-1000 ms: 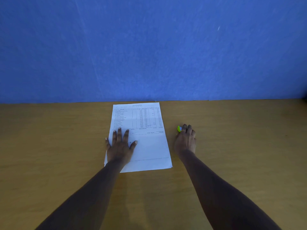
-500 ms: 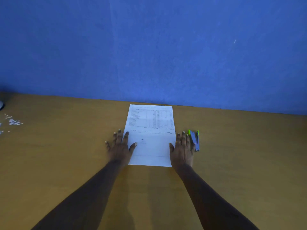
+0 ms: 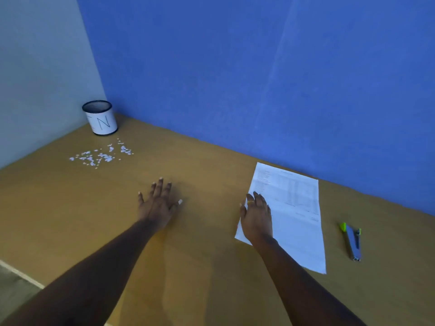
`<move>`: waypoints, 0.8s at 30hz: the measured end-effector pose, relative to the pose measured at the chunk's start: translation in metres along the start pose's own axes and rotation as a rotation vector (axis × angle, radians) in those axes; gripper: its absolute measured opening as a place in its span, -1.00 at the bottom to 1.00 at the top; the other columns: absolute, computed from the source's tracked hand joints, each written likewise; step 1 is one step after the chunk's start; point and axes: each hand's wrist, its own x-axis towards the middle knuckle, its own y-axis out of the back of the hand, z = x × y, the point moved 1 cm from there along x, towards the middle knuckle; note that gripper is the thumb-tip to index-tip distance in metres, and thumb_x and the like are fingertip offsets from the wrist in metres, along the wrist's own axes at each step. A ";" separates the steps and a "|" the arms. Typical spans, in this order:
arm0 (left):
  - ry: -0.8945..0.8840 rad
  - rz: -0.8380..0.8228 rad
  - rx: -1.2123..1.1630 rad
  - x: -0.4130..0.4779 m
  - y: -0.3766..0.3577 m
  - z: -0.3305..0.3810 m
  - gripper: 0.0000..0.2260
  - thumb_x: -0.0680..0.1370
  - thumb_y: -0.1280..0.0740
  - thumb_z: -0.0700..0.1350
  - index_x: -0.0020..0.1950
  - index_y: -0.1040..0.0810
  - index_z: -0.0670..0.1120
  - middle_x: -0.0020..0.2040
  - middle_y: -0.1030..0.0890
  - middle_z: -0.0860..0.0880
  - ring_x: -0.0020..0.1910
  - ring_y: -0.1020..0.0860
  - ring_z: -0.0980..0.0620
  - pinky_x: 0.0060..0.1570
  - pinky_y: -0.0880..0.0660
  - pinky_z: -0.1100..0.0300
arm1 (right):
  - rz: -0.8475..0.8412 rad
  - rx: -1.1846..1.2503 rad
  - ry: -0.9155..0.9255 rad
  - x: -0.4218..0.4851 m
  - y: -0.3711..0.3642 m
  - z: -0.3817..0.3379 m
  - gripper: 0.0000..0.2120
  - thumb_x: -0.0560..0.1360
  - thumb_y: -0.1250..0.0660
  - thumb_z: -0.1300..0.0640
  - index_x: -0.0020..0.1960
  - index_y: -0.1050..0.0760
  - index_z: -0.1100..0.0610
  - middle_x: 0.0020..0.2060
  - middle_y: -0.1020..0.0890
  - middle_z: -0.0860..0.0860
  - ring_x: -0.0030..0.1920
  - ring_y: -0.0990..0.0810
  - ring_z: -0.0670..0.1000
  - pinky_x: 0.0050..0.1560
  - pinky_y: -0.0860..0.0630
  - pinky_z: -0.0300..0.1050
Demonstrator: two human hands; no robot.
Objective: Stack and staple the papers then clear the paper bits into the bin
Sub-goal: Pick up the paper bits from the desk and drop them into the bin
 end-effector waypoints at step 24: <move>0.173 0.086 -0.022 0.133 0.078 -0.324 -0.40 0.58 -0.06 0.14 0.51 0.01 -0.12 0.54 0.00 -0.12 0.52 0.07 -0.07 0.45 0.11 -0.06 | -0.198 0.150 0.121 0.119 -0.134 -0.332 -0.52 0.62 -0.07 0.08 0.47 -0.12 0.27 0.51 -0.10 0.12 0.52 -0.06 0.03 0.48 -0.08 -0.12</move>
